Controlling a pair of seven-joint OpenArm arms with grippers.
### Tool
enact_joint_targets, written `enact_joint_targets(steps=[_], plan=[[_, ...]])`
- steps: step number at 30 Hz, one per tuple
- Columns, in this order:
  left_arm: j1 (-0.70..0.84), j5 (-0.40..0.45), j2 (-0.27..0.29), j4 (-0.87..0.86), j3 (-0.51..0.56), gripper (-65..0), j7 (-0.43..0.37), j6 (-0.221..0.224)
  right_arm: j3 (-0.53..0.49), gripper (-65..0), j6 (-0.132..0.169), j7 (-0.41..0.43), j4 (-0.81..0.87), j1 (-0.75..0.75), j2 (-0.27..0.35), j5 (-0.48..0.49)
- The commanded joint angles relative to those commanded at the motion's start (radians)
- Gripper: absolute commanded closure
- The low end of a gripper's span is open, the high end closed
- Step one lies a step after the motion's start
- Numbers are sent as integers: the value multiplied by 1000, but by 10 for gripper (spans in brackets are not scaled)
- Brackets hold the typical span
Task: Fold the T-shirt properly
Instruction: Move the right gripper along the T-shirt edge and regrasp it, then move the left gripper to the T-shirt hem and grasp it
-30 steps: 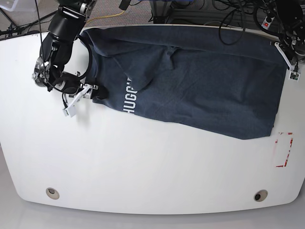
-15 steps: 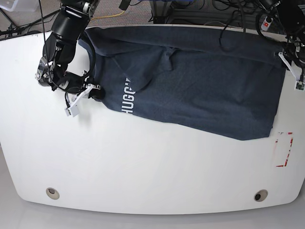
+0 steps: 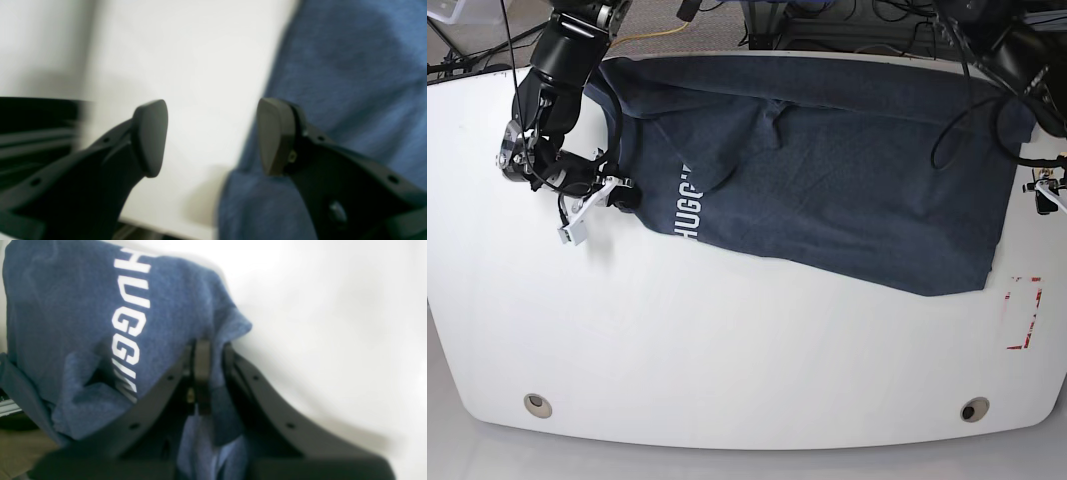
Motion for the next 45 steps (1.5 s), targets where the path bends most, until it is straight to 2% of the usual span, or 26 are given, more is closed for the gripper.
enact_joint_targets(steps=[3, 5, 10, 18, 23, 34, 36, 39, 40, 41, 45], plan=[[-75, 2, -11, -147, 0, -389, -52, 0, 0, 0, 0, 0, 0, 0, 0, 0], [-106, 3, -14, -241, 8, -389, -133, 0, 0, 0, 0, 0, 0, 0, 0, 0], [-146, -6, -54, -450, 106, -389, -281, 0, 0, 0, 2, 0, 0, 0, 0, 0], [-221, 0, -63, -723, 135, -389, -430, 0, 0, 0, 2, 2, 0, 0, 0, 0], [-255, -3, -63, -807, 172, -389, -448, 0, 3, 0, 2, 2, 0, 0, 0, 5], [-252, 0, -57, -819, 269, -383, -476, 0, 6, 0, 3, 3, 2, 0, 0, 9], [-252, -2, -57, -816, 299, -315, -480, 0, 6, 0, 3, 5, 2, 0, 0, 3], [-250, 0, -61, -818, 305, -136, -482, 0, 6, 0, 3, 35, 2, 2, 5, 3], [-250, 0, -61, -816, 307, -57, -482, 0, 6, 0, 3, 46, 2, 2, 15, 3], [-250, 2, -63, -815, 310, -13, -482, 0, 2, 0, 3, 52, 2, 2, 21, 3], [-250, 2, -63, -812, 311, 0, -477, 0, 0, 0, 3, 84, 2, 2, 29, 6]])
